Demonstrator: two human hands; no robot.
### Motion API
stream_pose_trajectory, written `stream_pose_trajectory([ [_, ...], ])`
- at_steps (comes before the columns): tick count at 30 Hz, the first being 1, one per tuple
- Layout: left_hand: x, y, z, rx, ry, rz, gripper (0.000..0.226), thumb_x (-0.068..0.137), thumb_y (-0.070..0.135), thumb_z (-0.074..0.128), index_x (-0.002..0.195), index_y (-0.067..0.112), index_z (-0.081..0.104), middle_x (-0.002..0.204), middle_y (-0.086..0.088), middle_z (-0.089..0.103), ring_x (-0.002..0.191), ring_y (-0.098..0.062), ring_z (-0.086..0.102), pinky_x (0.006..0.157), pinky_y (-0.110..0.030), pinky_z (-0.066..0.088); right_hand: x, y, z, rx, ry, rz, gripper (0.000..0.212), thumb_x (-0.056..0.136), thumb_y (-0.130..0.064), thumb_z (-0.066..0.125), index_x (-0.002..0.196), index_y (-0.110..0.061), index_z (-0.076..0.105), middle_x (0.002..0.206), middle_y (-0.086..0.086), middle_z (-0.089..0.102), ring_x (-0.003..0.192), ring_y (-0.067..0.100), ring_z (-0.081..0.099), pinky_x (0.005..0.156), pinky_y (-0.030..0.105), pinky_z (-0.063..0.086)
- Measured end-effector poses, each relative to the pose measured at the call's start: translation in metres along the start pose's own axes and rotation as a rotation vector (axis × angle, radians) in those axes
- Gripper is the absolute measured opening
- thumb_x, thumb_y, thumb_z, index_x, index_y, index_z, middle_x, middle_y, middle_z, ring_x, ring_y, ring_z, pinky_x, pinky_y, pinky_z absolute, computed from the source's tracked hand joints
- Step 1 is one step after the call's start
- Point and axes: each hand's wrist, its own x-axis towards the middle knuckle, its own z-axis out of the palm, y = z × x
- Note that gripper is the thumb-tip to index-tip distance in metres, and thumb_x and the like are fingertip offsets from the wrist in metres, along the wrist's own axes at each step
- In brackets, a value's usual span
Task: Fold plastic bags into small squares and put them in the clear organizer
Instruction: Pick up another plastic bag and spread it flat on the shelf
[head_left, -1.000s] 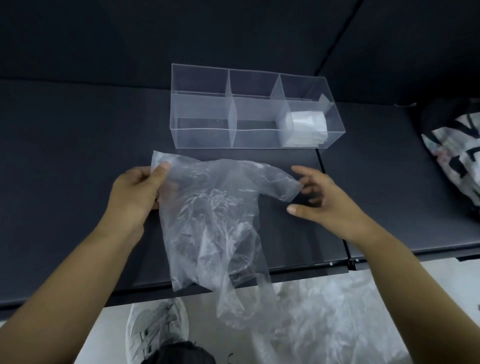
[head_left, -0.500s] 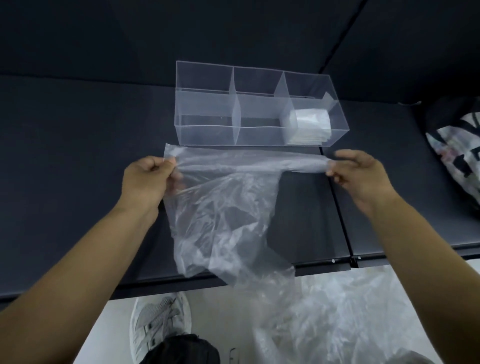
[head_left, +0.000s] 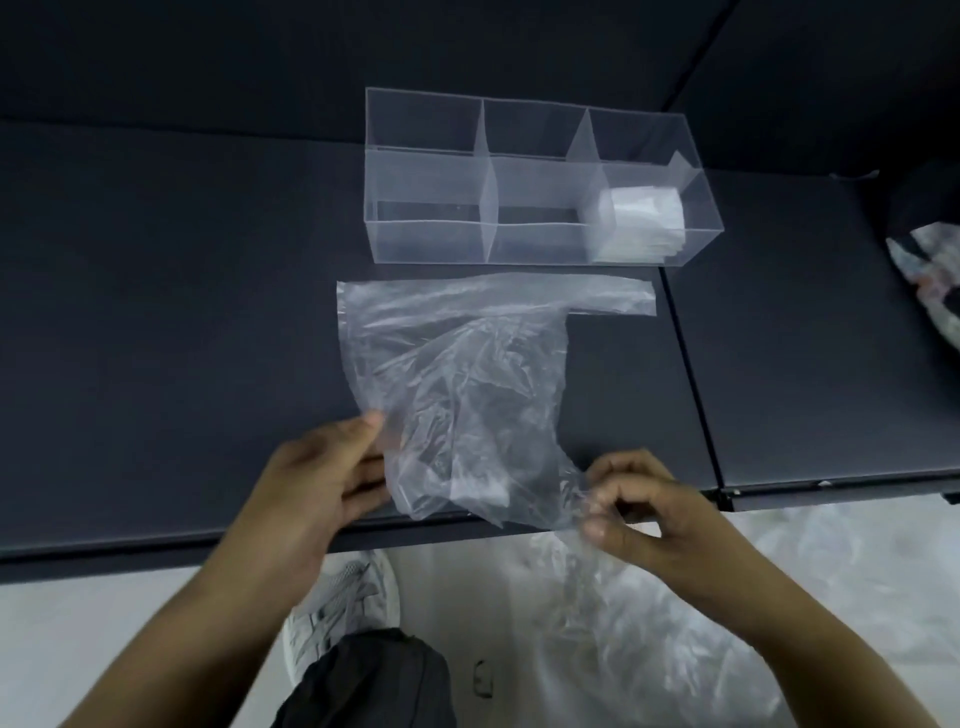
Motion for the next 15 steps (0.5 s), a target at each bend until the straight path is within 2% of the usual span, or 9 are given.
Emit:
stream_pose_trajectory([
  [2, -0.003, -0.003, 0.005, -0.015, 0.011, -0.037, 0.021, 0.088, 0.028, 0.064, 0.094, 0.008, 0.070, 0.088, -0.007, 0.076, 0.081, -0.019, 0.073, 0.058, -0.022, 0.056, 0.002, 0.003, 0.002, 0.048, 0.016, 0.012, 0.016, 0.072, -0.039, 0.066, 0.066, -0.024, 0.063, 0.103, -0.013, 0.055, 0.093, 0.009, 0.058, 0.083, 0.016, 0.045],
  [5, 0.011, 0.008, 0.005, -0.041, 0.150, -0.009, 0.013, 0.089, 0.019, 0.064, 0.082, 0.010, 0.069, 0.076, -0.004, 0.075, 0.067, -0.014, 0.073, 0.051, -0.021, 0.055, 0.005, 0.004, -0.017, 0.151, 0.078, 0.007, 0.023, 0.076, -0.037, 0.062, 0.067, -0.016, 0.063, 0.099, -0.008, 0.061, 0.092, 0.004, 0.062, 0.077, 0.008, 0.045],
  [8, 0.026, 0.025, -0.005, -0.062, 0.213, 0.056, 0.012, 0.090, 0.019, 0.064, 0.081, 0.013, 0.067, 0.067, 0.001, 0.074, 0.060, -0.009, 0.070, 0.048, -0.020, 0.053, 0.009, 0.003, -0.048, 0.081, 0.151, 0.010, 0.031, 0.083, -0.040, 0.052, 0.064, -0.016, 0.058, 0.069, -0.007, 0.061, 0.066, -0.002, 0.060, 0.062, 0.006, 0.044],
  [10, 0.032, 0.030, -0.011, -0.052, 0.220, 0.078, 0.011, 0.089, 0.020, 0.065, 0.082, 0.013, 0.067, 0.068, 0.002, 0.074, 0.060, -0.009, 0.070, 0.048, -0.020, 0.053, 0.015, 0.011, -0.065, 0.062, 0.183, 0.034, 0.030, 0.084, -0.036, 0.056, 0.070, -0.009, 0.056, 0.061, 0.001, 0.060, 0.058, 0.003, 0.059, 0.055, 0.010, 0.043],
  [12, 0.034, 0.029, -0.014, -0.038, 0.226, 0.076, 0.011, 0.089, 0.022, 0.065, 0.081, 0.014, 0.068, 0.071, 0.001, 0.074, 0.062, -0.009, 0.071, 0.052, -0.024, 0.056, 0.024, 0.021, -0.074, 0.072, 0.189, 0.068, 0.024, 0.084, -0.023, 0.064, 0.077, -0.001, 0.057, 0.063, 0.011, 0.065, 0.058, 0.012, 0.060, 0.055, 0.013, 0.045],
  [14, 0.031, 0.026, -0.015, -0.037, 0.228, 0.049, 0.014, 0.088, 0.026, 0.066, 0.083, 0.013, 0.068, 0.074, 0.001, 0.074, 0.066, -0.011, 0.072, 0.059, -0.029, 0.058, 0.031, 0.030, -0.076, 0.114, 0.231, 0.105, 0.009, 0.084, -0.009, 0.067, 0.087, -0.003, 0.060, 0.067, 0.010, 0.069, 0.058, 0.013, 0.061, 0.054, 0.014, 0.047],
  [15, 0.027, 0.025, -0.015, -0.043, 0.202, 0.033, 0.018, 0.086, 0.030, 0.066, 0.086, 0.012, 0.069, 0.077, 0.000, 0.075, 0.069, -0.013, 0.072, 0.060, -0.030, 0.058, 0.033, 0.033, -0.075, 0.135, 0.256, 0.116, 0.010, 0.085, -0.005, 0.067, 0.093, -0.007, 0.062, 0.069, 0.009, 0.070, 0.059, 0.013, 0.063, 0.055, 0.014, 0.048],
])
